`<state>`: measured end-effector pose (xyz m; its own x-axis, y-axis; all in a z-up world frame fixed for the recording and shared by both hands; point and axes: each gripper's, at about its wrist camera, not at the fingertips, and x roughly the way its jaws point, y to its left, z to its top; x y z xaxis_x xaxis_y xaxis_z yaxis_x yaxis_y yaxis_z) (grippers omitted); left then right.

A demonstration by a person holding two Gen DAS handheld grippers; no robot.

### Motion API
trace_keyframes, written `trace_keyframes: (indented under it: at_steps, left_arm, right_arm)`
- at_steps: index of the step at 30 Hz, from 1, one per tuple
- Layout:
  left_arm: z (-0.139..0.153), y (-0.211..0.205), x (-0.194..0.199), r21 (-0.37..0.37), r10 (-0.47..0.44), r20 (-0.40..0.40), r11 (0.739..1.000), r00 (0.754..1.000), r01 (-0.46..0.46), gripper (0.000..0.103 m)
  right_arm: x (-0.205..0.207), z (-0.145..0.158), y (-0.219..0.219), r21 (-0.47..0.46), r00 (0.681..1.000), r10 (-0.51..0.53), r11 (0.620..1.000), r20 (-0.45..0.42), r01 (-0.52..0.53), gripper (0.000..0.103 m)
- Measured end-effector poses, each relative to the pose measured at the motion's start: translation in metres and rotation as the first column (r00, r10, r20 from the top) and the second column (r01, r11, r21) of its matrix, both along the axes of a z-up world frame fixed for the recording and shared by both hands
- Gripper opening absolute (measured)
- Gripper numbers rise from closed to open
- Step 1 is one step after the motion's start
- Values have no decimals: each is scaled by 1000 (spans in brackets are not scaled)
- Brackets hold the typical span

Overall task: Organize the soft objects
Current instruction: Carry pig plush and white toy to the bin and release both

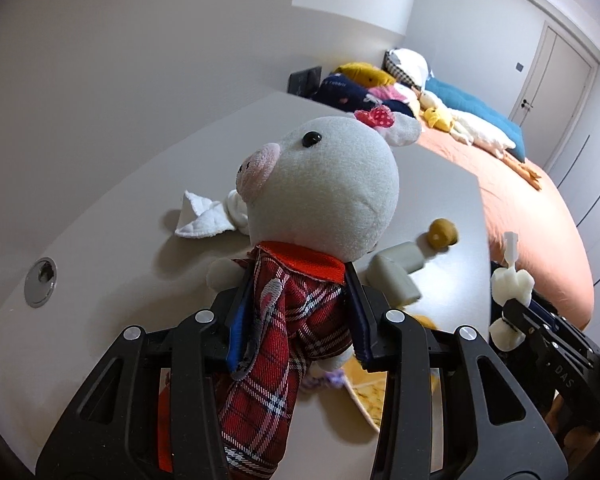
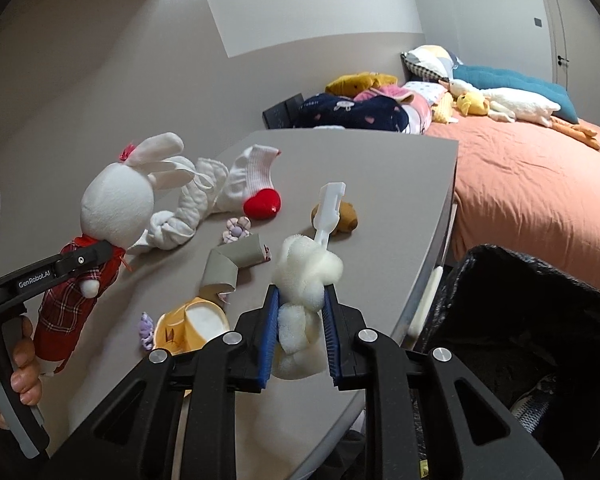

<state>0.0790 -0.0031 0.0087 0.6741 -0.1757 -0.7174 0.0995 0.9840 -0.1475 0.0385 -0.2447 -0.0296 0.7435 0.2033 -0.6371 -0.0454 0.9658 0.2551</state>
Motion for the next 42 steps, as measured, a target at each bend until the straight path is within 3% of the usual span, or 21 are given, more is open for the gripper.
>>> trace_keyframes:
  at_steps: [23, 42]
  left_arm:
    - [14, -72, -46, -22, -111, 47, 993, 993, 113, 41]
    - [17, -169, -55, -12, -286, 44, 958, 957, 287, 42]
  right_arm:
    - [-66, 30, -57, 4, 993, -92, 996, 78, 92, 24]
    - [-105, 39, -136, 12, 968, -233, 973, 99, 233, 25]
